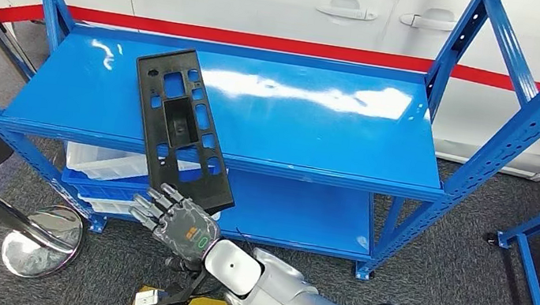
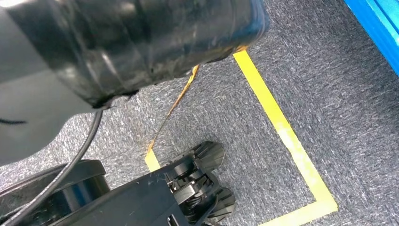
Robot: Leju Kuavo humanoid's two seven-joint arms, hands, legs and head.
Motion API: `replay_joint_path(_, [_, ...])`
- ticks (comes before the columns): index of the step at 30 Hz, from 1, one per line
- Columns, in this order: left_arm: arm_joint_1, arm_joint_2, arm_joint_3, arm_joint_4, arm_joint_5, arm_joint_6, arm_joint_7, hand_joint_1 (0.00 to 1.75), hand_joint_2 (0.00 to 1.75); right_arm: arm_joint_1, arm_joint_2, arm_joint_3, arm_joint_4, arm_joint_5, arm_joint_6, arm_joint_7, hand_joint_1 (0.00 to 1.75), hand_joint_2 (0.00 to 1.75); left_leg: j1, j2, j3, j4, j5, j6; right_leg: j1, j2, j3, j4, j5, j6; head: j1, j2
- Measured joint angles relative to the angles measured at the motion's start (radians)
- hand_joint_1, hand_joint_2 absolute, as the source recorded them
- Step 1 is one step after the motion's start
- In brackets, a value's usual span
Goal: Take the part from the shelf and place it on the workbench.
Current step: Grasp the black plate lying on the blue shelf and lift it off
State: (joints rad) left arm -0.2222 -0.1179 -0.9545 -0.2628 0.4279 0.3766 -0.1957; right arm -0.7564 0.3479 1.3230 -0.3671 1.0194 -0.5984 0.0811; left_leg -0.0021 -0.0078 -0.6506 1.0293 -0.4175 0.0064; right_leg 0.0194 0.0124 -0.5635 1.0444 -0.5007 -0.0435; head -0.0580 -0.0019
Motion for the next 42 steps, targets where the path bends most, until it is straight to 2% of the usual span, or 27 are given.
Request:
replay_joint_path(12, [0.0,0.001,0.0,0.0,-0.006,-0.003,-0.005,0.0,0.0,-0.029,0.0,0.0,0.011,0.036,0.009,0.043,0.0,1.75,0.0,0.0,0.0,0.0,0.0,0.0,0.0,0.0,0.0,0.0,0.0,0.0,0.0,0.0])
replay_joint_path(18, [0.001,0.001,0.0,0.0,-0.003,0.005,-0.012,0.0,0.0,-0.053,0.0,0.003,0.023,0.164,0.05,0.122,0.0,1.75,0.0,0.0,0.0,0.0,0.0,0.0,0.0,0.0,0.001,0.0,0.0,0.0,0.0,0.0])
replay_joint_path(22, [0.003,0.001,0.0,0.0,-0.003,0.01,-0.013,0.0,0.0,-0.066,-0.001,0.004,0.03,0.205,0.074,0.146,0.0,1.75,0.0,0.0,0.0,0.0,0.0,0.0,0.0,0.0,0.001,0.0,0.0,0.0,0.0,0.0])
replay_joint_path(33, [0.011,0.001,0.0,0.0,-0.009,0.013,-0.015,0.0,0.0,-0.077,-0.007,0.006,0.044,0.261,0.105,0.139,0.0,1.75,0.0,0.0,0.0,0.0,0.0,0.0,0.0,0.0,0.001,0.0,0.0,0.0,0.0,0.0])
replay_joint_path(42, [0.027,0.002,0.0,0.0,-0.014,0.025,-0.014,0.0,0.0,-0.078,-0.024,0.008,0.054,0.3,0.146,0.1,0.0,1.75,0.0,0.0,0.0,0.0,0.0,0.0,0.0,0.0,0.001,0.0,0.0,0.0,0.0,0.0])
